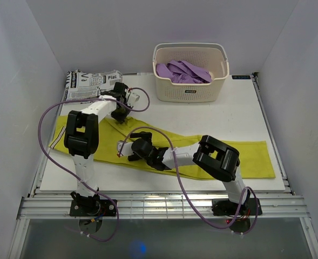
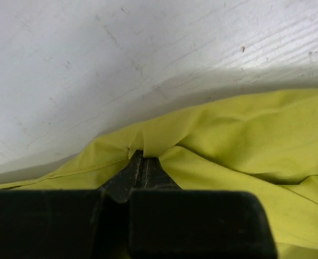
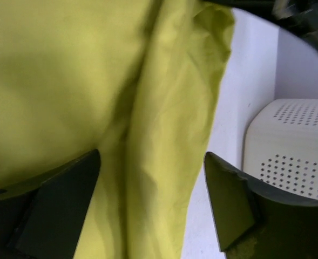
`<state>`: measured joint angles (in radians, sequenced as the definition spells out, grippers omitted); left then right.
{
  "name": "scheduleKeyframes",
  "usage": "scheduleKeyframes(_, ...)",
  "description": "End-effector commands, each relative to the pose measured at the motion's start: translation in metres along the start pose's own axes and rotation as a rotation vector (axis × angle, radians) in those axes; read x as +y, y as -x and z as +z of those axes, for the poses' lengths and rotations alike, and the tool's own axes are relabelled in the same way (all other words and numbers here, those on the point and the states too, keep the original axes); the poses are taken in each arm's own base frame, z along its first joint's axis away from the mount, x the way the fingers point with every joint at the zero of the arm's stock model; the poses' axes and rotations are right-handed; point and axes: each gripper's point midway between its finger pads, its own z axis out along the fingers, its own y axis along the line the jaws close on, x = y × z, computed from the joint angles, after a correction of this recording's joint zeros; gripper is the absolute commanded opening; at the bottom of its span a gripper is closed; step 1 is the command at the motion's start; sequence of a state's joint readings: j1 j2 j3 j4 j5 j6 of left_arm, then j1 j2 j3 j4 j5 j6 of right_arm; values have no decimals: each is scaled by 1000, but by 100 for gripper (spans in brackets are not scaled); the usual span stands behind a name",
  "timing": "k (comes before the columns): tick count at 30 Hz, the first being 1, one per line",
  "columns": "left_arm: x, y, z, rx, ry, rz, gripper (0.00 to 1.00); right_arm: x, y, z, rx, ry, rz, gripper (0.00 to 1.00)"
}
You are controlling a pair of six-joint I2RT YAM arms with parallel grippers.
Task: Fold and stack the trousers
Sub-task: Fold the trousers
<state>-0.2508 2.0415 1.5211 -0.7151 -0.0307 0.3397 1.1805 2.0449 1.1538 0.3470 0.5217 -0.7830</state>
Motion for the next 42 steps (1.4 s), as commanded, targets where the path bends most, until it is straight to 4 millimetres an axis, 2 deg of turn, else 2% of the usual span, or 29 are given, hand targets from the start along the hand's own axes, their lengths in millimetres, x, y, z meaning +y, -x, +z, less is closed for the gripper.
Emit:
scheduleKeyframes(1,18,22,-14,-42,34,-13,0,116,-88,-28,210,363,-178,82)
scheduleKeyframes(2,27,36,-21,-74,55,-17,0,117,-89,-29,209,363,-186,81)
scheduleKeyframes(4,37,44,-23,-82,78,-21,0,120,-89,-31,201,354,-207,83)
scheduleKeyframes(6,49,62,-33,-123,106,-18,0,125,-90,-33,197,363,-240,86)
scheduleKeyframes(8,55,67,-29,-118,116,-14,0,131,-91,-34,199,377,-250,94)
scheduleKeyframes(9,59,76,-33,-135,126,-12,0,133,-91,-34,196,384,-257,96)
scheduleKeyframes(11,63,77,-25,-122,136,-10,0,136,-91,-33,194,395,-267,98)
scheduleKeyframes(14,72,84,-18,-139,150,-11,0,141,-88,-34,179,421,-267,96)
scheduleKeyframes(19,79,109,-14,-232,124,-11,0,152,-86,-39,156,498,-267,81)
scheduleKeyframes(21,82,119,-19,-269,126,-13,15,155,-87,-41,156,520,-267,77)
scheduleKeyframes(22,85,123,-24,-286,130,-27,36,156,-86,-42,153,530,-266,77)
scheduleKeyframes(23,91,130,-33,-313,136,-37,45,156,-86,-43,152,531,-266,77)
scheduleKeyframes(25,95,137,-53,-362,120,-51,62,154,-83,-42,145,535,-260,81)
scheduleKeyframes(26,104,132,-60,-368,124,-75,66,151,-79,-42,142,534,-239,83)
scheduleKeyframes(27,106,130,-69,-375,122,-83,77,143,-72,-38,130,525,-212,89)
scheduleKeyframes(28,112,131,-88,-403,129,-93,78,138,-69,-37,128,522,-197,90)
scheduleKeyframes(29,124,123,-98,-408,140,-115,79,129,-61,-36,118,502,-164,92)
scheduleKeyframes(30,124,112,-101,-387,129,-123,79,119,-62,-35,130,498,-141,94)
scheduleKeyframes(31,135,103,-118,-400,137,-145,79,102,-48,-34,106,479,-105,98)
scheduleKeyframes(32,138,92,-121,-390,125,-163,79,91,-43,-34,101,468,-57,99)
scheduleKeyframes(33,129,66,-108,-330,79,-180,79,78,-41,-33,91,475,-5,95)
scheduleKeyframes(34,145,43,-122,-333,93,-231,78,57,-32,-37,75,465,38,94)
scheduleKeyframes(35,140,29,-120,-325,60,-238,75,38,-38,-37,86,459,111,94)
scheduleKeyframes(36,124,-4,-100,-260,7,-254,73,33,-35,-41,65,503,155,93)
scheduleKeyframes(37,125,-23,-98,-243,4,-275,72,10,-30,-49,38,494,204,92)
scheduleKeyframes(38,121,-33,-106,-254,13,-272,72,-3,-51,-55,75,516,263,92)
scheduleKeyframes(39,117,-44,-102,-248,16,-259,71,-4,-51,-64,47,574,321,91)
scheduleKeyframes(40,102,-72,-85,-184,-7,-272,71,-13,-57,-78,43,580,354,91)
scheduleKeyframes(42,101,-91,-81,-168,38,-273,69,-15,-86,-100,90,635,424,92)
